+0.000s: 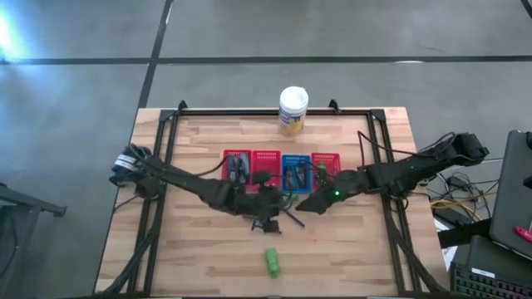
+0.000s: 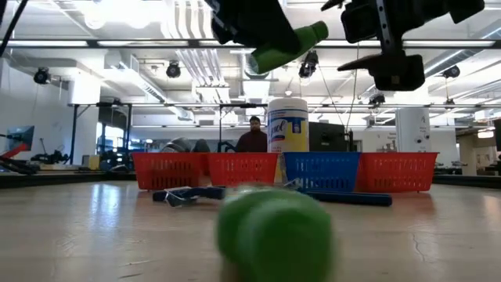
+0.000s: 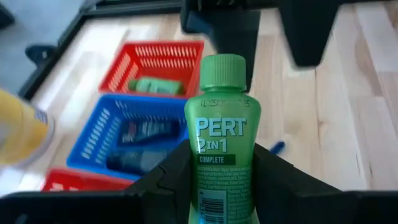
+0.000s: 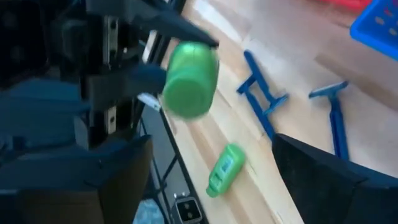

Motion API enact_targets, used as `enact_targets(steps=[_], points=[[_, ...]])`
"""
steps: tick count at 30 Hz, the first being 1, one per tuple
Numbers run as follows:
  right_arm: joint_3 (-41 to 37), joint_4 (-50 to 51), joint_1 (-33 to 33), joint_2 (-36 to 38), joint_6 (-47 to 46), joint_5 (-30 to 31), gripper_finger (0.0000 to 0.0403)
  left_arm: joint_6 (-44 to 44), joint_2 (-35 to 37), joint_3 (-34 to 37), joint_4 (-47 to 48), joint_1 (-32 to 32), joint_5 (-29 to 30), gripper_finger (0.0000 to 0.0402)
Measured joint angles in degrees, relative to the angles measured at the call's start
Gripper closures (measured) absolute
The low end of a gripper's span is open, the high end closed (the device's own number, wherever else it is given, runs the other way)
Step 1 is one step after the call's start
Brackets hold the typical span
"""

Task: Pick & Place Travel size toiletries
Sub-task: Put the green shampoo into the right red bin

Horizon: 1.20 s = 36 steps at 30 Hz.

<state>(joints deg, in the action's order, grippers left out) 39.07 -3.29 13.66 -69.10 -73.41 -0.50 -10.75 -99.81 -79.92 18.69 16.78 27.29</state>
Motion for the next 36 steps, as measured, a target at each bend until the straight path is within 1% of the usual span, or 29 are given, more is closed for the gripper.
enact_targets(steps=[3,6,9,12,19,24,30,36], points=[[0.0,-0.6,-0.8,0.0,-0.6,1.0,0.0063,1.9,0.0,0.0,-1.8,-0.8,-1.6,0.0275],[0.0,-2.5,-1.6,-0.1,-0.7,1.8,0.0057,2.0,-0.1,0.0,-1.8,-1.4,-2.6,0.0275],[0.0,-2.5,-2.4,0.0,-1.5,2.0,0.0057,2.4,-0.2,0.0,-1.8,-1.6,-2.7,0.0275],[0.1,-2.9,-3.2,-0.6,-1.7,2.0,0.0066,3.6,-0.2,0.0,-3.2,-1.8,-2.7,0.0275],[2.9,-2.9,-3.6,-4.7,-1.2,1.8,0.0095,4.1,-0.2,0.0,-3.7,-2.2,-2.8,0.0275],[5.4,-3.0,-3.6,-7.8,-0.1,1.8,0.0123,4.7,-0.2,0.0,-3.7,-2.2,-2.9,0.0275],[5.9,-2.6,-4.2,-7.7,0.0,2.0,0.0166,4.6,-0.2,0.0,-3.3,-2.0,-2.9,0.0275],[5.9,-0.8,-4.2,-7.5,-1.9,2.0,0.0214,4.6,-0.3,0.1,-2.6,-2.0,-2.7,0.0275]])
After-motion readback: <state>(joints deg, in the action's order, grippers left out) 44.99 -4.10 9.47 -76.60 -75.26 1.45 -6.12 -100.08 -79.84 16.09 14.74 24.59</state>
